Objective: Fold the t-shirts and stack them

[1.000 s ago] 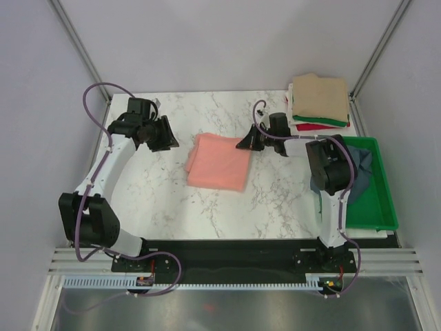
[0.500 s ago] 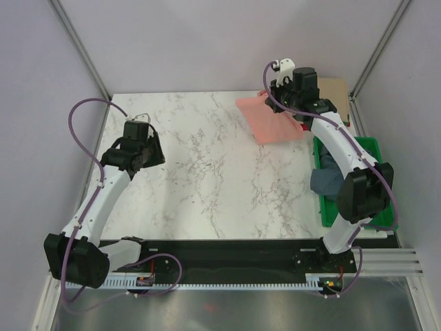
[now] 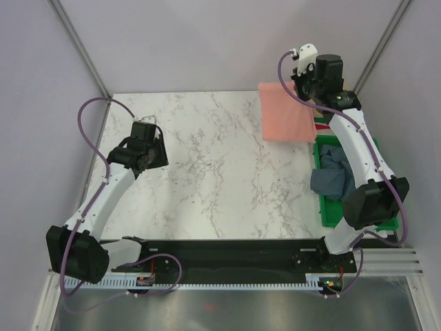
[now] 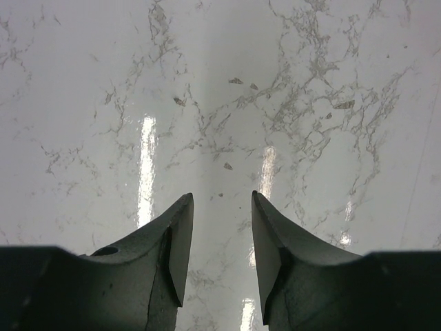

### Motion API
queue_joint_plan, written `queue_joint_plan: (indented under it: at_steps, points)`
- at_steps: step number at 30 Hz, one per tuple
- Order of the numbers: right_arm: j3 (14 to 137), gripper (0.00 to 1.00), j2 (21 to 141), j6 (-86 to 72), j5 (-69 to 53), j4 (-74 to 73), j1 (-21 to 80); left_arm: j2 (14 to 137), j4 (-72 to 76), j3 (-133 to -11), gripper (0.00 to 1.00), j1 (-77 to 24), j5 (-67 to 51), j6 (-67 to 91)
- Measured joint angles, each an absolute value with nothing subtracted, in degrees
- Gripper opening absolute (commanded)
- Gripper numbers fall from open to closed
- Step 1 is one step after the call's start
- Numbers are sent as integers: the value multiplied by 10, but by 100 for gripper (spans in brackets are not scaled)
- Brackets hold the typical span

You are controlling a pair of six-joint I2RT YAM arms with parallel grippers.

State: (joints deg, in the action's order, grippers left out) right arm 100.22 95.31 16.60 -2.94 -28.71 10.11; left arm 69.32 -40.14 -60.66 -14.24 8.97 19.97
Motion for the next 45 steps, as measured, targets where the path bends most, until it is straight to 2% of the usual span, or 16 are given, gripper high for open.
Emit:
queue_joint_plan:
  at_steps: [9,16,29,38,45]
  points:
    - [1042,0,953,176,-46,-273,48,710,-401,-606,46,-152,103,199]
    - [1109,0,1002,176,-73,-260,9,718,-401,-606,46,-152,105,199]
    - [1144,0,1082,166,-112,-241,-49,734,-401,-606,46,-156,104,198]
    - [1240,0,1208,131,-128,-190,-77,736,-401,-606,46,-166,103,198]
    - [1294,0,1317,97,-84,-115,-77,742,-401,-605,46,-167,101,198]
